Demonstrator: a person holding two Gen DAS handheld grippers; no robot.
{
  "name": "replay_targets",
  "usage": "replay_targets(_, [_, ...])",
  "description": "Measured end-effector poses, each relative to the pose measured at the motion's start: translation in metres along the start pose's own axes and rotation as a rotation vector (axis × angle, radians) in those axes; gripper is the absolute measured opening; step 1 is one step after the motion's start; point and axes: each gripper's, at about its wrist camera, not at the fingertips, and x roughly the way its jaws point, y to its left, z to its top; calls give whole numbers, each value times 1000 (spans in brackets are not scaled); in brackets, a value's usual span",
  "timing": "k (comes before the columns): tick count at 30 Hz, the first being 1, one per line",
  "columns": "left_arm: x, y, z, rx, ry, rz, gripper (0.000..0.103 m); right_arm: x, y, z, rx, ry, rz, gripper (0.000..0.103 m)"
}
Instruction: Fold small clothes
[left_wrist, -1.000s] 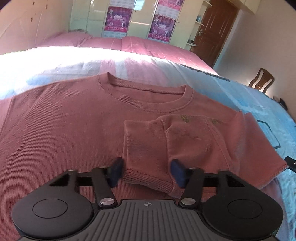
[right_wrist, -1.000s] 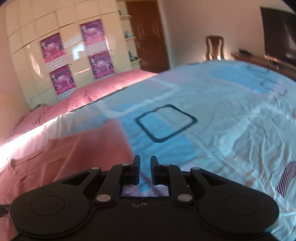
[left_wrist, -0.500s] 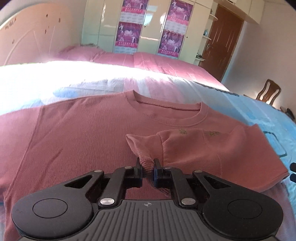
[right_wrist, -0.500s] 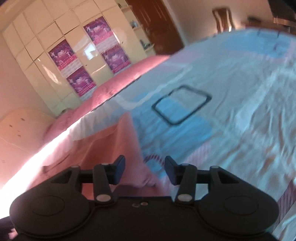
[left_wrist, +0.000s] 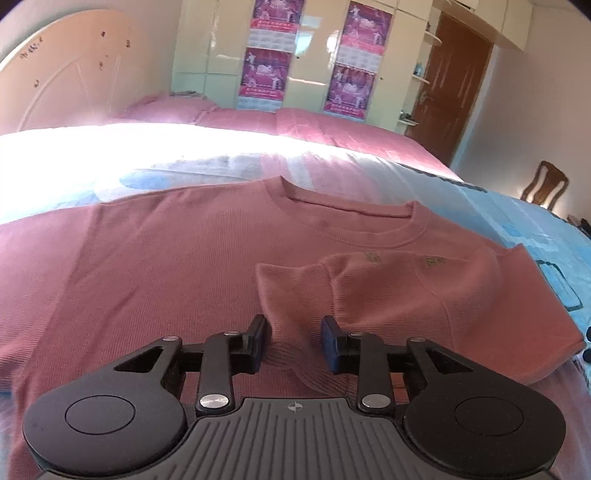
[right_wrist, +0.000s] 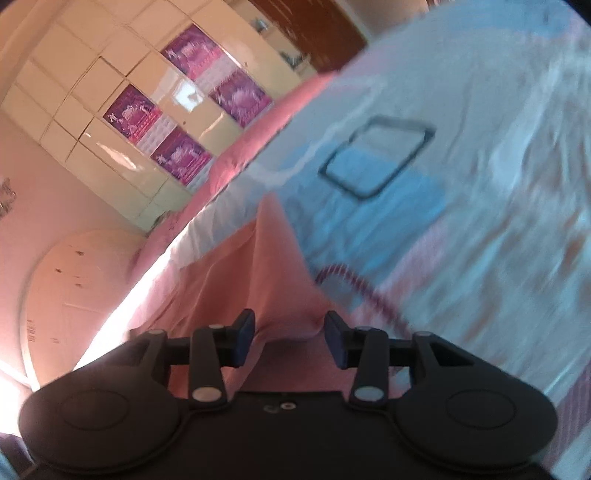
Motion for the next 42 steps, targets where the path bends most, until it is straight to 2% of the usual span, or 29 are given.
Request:
replay_targets(3, [8, -1, -1, -20, 21, 0, 29, 1, 8, 3, -102, -33, -83, 14])
replay_targets(4, [8, -1, 1, -19, 24, -14, 6, 5, 9, 3, -131, -33, -97, 9])
replay_targets(5, [6, 0, 3, -34, 10, -22, 7, 9, 12, 3, -166, -29, -113, 9])
replay_targets(6, [-4, 1, 5, -44, -42, -15, 7, 13, 13, 3, -189, -23, -121, 8])
replay_targets(9, [-26, -4, 4, 16, -137, 47, 7, 17, 22, 3, -244, -11, -108, 8])
replay_targets(11, [-21, -1, -3, 27, -120, 99, 7, 25, 29, -3, -314, 28, -125, 7])
replay_targets(14, [-8, 7, -12, 13, -58, 110, 10, 32, 31, -11, -370, 57, -153, 4])
replay_targets(15, [-7, 7, -13, 9, -54, 111, 14, 32, 32, -12, -381, 55, -156, 4])
replay_targets(16, [-7, 8, -13, 7, -56, 114, 27, 29, 33, -11, -389, 49, -155, 6])
replay_targets(17, [-7, 8, -12, 3, -57, 120, 56, 26, 33, -9, -386, 40, -143, 11])
replay_targets(18, [-7, 9, -10, -6, -62, 128, 68, 24, 33, -6, -377, 26, -130, 15])
replay_targets(19, [-6, 11, -8, -18, -71, 131, 77, 24, 31, -3, -370, 17, -124, 19])
replay_targets(20, [-4, 14, -4, -32, -70, 125, 77, 26, 30, 1, -361, 9, -120, 23])
replay_targets(22, [4, 20, 3, -54, -55, 115, 76, 35, 27, 10, -338, 9, -107, 23])
replay_targets(24, [18, 20, 5, -32, -32, 124, 76, 46, 26, 19, -327, 9, -104, 23])
replay_targets(25, [24, 18, 7, -24, -33, 119, 64, 55, 24, 23, -318, 22, -91, 23])
replay_targets(26, [25, 18, 10, -15, -37, 86, 6, 62, 23, 25, -310, 41, -82, 22])
replay_targets(27, [27, 17, 13, -10, -32, 67, 6, 71, 22, 27, -313, 69, -64, 17])
replay_targets(28, [23, 16, 15, -20, -52, 83, 6, 79, 23, 26, -360, 88, -84, 12])
replay_targets(31, [19, 12, 9, 22, -62, 130, 7, 82, 25, 28, -393, 89, -112, 15])
replay_targets(33, [15, 11, 5, 23, -66, 158, 19, 77, 34, 28, -428, 59, -136, 22])
replay_targets(34, [13, 13, 5, 16, -66, 164, 43, 73, 38, 30, -437, 25, -134, 25])
replay_targets(35, [11, 14, 6, 7, -81, 152, 68, 72, 40, 33, -435, 7, -121, 33])
replay_targets(37, [11, 14, 9, 12, -98, 112, 71, 78, 42, 44, -425, 1, -83, 42])
replay_targets(38, [17, 11, 12, 31, -79, 116, 70, 86, 44, 50, -427, 14, -75, 39])
replay_targets(39, [24, 9, 15, 49, -56, 116, 66, 94, 46, 57, -424, 24, -62, 36])
replay_targets(40, [29, 8, 17, 53, -48, 99, 42, 101, 48, 63, -419, 24, -50, 25])
replay_targets(41, [32, 8, 19, 52, -48, 76, 23, 109, 52, 68, -426, 29, -39, 8])
replay_targets(42, [32, 4, 20, 54, -63, 103, 7, 119, 56, 72, -455, 43, -30, 2])
